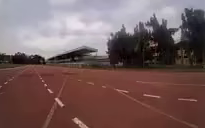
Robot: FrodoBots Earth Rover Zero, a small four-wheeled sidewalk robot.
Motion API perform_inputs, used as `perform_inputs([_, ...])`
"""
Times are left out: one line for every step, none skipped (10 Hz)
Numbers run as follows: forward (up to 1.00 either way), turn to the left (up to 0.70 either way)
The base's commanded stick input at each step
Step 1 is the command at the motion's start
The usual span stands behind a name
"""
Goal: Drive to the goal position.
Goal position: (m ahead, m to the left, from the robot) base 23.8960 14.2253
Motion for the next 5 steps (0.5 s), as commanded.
perform_inputs([0.45, 0.27])
perform_inputs([0.45, 0.27])
perform_inputs([0.45, 0.27])
perform_inputs([0.45, 0.27])
perform_inputs([0.45, 0.27])
